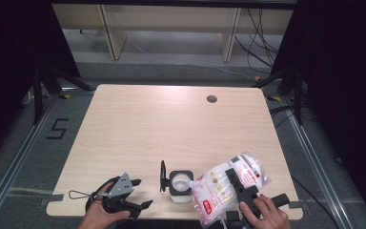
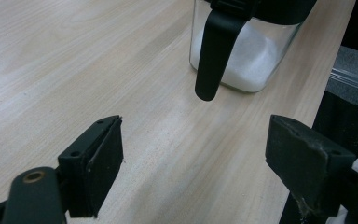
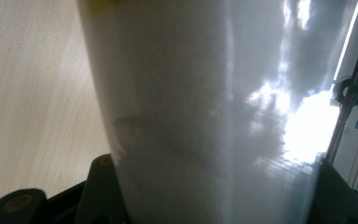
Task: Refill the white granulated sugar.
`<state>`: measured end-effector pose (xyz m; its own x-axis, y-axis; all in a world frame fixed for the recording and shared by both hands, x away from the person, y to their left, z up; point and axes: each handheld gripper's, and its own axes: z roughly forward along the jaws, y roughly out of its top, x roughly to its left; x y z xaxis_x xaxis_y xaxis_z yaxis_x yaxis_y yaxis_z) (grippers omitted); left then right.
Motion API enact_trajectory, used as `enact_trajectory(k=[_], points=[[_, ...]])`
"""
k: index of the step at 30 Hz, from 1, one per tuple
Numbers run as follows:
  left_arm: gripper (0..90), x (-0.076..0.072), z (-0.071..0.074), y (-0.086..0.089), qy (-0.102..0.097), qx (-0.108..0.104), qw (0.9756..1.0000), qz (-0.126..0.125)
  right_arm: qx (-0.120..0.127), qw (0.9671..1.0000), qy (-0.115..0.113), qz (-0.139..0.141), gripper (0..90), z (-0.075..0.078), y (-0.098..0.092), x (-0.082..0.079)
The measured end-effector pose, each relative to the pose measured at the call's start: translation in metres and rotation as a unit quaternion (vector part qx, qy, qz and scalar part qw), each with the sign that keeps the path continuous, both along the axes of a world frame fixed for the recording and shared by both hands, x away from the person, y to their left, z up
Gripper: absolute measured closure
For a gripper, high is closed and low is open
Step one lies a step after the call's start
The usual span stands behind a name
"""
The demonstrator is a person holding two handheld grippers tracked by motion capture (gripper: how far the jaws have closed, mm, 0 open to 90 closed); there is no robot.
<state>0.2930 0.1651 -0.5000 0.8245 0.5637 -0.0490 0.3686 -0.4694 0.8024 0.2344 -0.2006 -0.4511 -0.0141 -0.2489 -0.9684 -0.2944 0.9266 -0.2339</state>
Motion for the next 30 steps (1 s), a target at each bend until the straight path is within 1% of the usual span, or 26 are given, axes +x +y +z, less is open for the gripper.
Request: enact_trajectory(k=[1, 2, 4, 5, 8, 9, 10, 11, 12, 13, 14, 15, 16, 17, 19, 20, 22, 23, 24, 26, 27, 28, 30], points=[[18.6, -0.0002, -0.0004, -0.0004, 0.0, -0.005, 1.0, 0.0, 0.001, 1.0, 0.0, -0.001, 51.7, -0.0004, 0.0, -0.0003], [18.6, -0.0012, -0.0003, -0.0011, 0.003, -0.013, 0.9999, 0.001, -0.012, 0.9999, -0.004, 0.005, 51.7, 0.001, -0.0003, 0.0003], [18.6, -0.0006, -0.0001, -0.0005, 0.002, -0.008, 1.0, 0.002, -0.021, 0.9998, -0.004, 0.008, 51.7, 0.0019, -0.0002, 0.0011], [18.6, -0.001, -0.0003, -0.001, 0.004, -0.013, 0.9999, 0.002, -0.023, 0.9997, -0.006, 0.008, 51.7, 0.0019, 0.0001, 0.0012], [18.6, -0.0011, -0.0002, -0.0011, 0.004, -0.013, 0.9999, 0.002, -0.02, 0.9998, -0.005, 0.009, 51.7, 0.0019, -0.0003, 0.001], [18.6, 0.0001, 0.0001, 0.0001, 0.0, 0.001, 1.0, 0.0, -0.021, 0.9997, -0.006, 0.008, 51.7, 0.0019, 0.0, 0.0011], [18.6, 0.0, 0.0, 0.0, 0.0, 0.0, 1.0, 0.0, -0.028, 0.9995, -0.008, 0.012, 51.7, 0.0026, 0.0007, 0.0016], [18.6, -0.0008, -0.0005, -0.0009, 0.001, -0.011, 0.9999, 0.002, -0.022, 0.9997, -0.008, 0.007, 51.7, 0.0018, 0.0, 0.0009], [18.6, -0.0013, -0.0003, -0.0012, 0.002, -0.013, 0.9999, 0.003, -0.022, 0.9997, -0.006, 0.009, 51.7, 0.002, -0.0002, 0.0009], [18.6, -0.001, -0.0002, -0.0011, 0.004, -0.013, 0.9999, 0.002, -0.02, 0.9997, -0.006, 0.008, 51.7, 0.002, -0.0002, 0.001], [18.6, -0.0006, -0.0002, -0.0006, 0.002, -0.009, 1.0, 0.002, -0.023, 0.9997, -0.007, 0.008, 51.7, 0.0021, 0.0, 0.0012], [18.6, -0.0003, -0.0001, -0.0004, 0.001, -0.004, 1.0, 0.002, -0.029, 0.9995, -0.008, 0.012, 51.8, 0.0026, 0.0006, 0.0017], [18.6, -0.0007, -0.0005, -0.0009, 0.001, -0.011, 0.9999, 0.002, -0.03, 0.9994, -0.008, 0.012, 51.8, 0.0026, 0.0006, 0.0016], [18.6, -0.0012, -0.0004, -0.0012, 0.003, -0.014, 0.9999, 0.002, -0.022, 0.9997, -0.007, 0.007, 51.8, 0.0017, -0.0001, 0.0008], [18.6, 0.0, 0.0, -0.0001, 0.0, 0.0, 1.0, 0.001, -0.028, 0.9996, -0.007, 0.009, 51.8, 0.0019, 0.0005, 0.0012], [18.6, 0.0, -0.0004, -0.0003, -0.001, -0.003, 1.0, 0.0, -0.03, 0.9995, -0.008, 0.009, 51.7, 0.0019, 0.0009, 0.0012], [18.6, -0.0012, -0.0007, -0.0016, 0.003, -0.017, 0.9999, 0.002, -0.031, 0.9994, -0.008, 0.009, 51.8, 0.0018, 0.001, 0.0008], [18.6, 0.0, -0.0003, -0.0002, -0.001, -0.003, 1.0, 0.0, -0.031, 0.9994, -0.008, 0.01, 51.8, 0.002, 0.0011, 0.0008], [18.6, 0.0, 0.0, -0.0001, 0.0, 0.0, 1.0, 0.0, -0.031, 0.9994, -0.008, 0.009, 51.8, 0.0021, 0.0013, 0.0009], [18.6, -0.0002, -0.0004, -0.0005, -0.001, -0.005, 1.0, 0.001, -0.033, 0.9994, -0.009, 0.007, 51.8, 0.0022, 0.0015, 0.0006], [18.6, -0.001, -0.0007, -0.0015, 0.002, -0.015, 0.9999, 0.003, -0.033, 0.9994, -0.01, 0.008, 51.8, 0.0022, 0.0014, 0.0005], [18.6, 0.0001, -0.0002, -0.0001, -0.001, -0.001, 1.0, 0.0, -0.033, 0.9994, -0.009, 0.008, 51.8, 0.0022, 0.0015, 0.0007], [18.6, -0.0002, -0.0004, -0.0006, -0.001, -0.005, 1.0, 0.001, -0.037, 0.9992, -0.011, 0.01, 51.8, 0.0022, 0.002, 0.0011]])
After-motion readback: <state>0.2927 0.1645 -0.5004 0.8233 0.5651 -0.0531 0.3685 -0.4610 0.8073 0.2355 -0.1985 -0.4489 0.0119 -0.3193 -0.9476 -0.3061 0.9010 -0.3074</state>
